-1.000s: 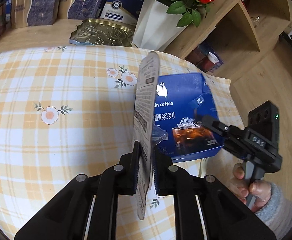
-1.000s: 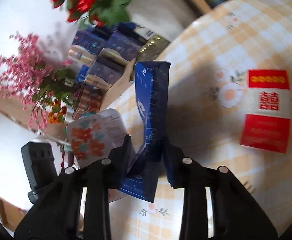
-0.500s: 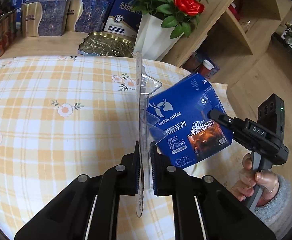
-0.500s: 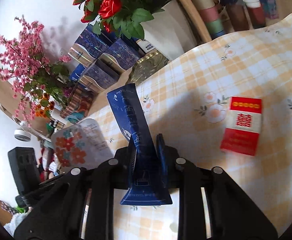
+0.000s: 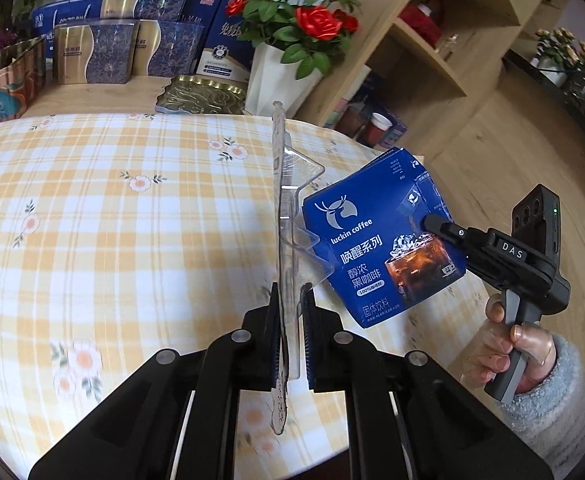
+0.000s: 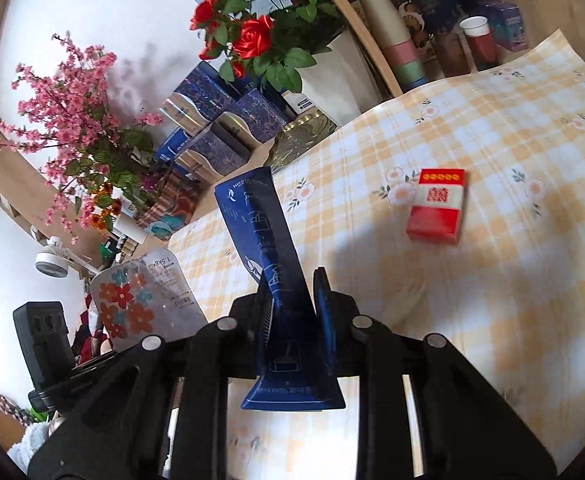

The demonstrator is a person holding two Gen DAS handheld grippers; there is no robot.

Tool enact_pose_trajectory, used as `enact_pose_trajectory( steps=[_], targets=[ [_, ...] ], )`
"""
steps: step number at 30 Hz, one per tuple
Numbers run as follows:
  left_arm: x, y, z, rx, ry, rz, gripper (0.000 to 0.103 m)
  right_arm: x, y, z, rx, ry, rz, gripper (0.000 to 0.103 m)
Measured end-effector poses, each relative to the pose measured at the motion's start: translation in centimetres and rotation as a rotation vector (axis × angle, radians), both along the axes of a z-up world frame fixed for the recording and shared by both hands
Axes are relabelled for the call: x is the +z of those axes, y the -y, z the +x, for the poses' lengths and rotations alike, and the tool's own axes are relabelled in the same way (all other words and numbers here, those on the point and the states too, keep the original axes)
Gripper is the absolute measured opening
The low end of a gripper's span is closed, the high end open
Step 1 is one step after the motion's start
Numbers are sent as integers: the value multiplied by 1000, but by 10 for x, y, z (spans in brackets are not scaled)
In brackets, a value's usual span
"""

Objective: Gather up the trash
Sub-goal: 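Carry the blue box over the bin and open the right tool while the left tool carries the tray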

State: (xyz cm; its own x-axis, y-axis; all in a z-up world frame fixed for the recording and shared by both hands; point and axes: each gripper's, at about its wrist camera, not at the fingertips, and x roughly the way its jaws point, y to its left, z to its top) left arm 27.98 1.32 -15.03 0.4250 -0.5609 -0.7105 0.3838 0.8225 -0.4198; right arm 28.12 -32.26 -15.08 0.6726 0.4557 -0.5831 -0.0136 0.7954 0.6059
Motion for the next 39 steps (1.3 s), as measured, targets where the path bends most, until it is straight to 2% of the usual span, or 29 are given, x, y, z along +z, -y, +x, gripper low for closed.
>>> enact_pose_trajectory(
  steps=[8, 16, 20, 27, 31, 36, 39],
  targets=[
    [19, -11, -75, -6, 26, -38, 10, 15, -5, -73, 37, 35, -19, 24],
    [18, -21, -137, 2, 23, -80, 10, 14, -12, -150, 107, 41, -39, 24],
    [17, -21, -160, -7, 25, -72, 10, 11, -14, -187, 120, 46, -62, 24],
    [20, -23, -202, -26, 43, -34, 10, -13, -26, -234, 164, 0, -91, 24],
    [22, -27, -218, -25, 61, -42, 10, -36, -42, -253, 224, -52, -118, 24],
    [17, -24, -226, -32, 77, -35, 10, -67, -54, -256, 259, -138, -150, 24],
    [10, -19, -224, -50, 70, -25, 10, -92, -53, -249, 240, -203, -138, 24]
  ],
)
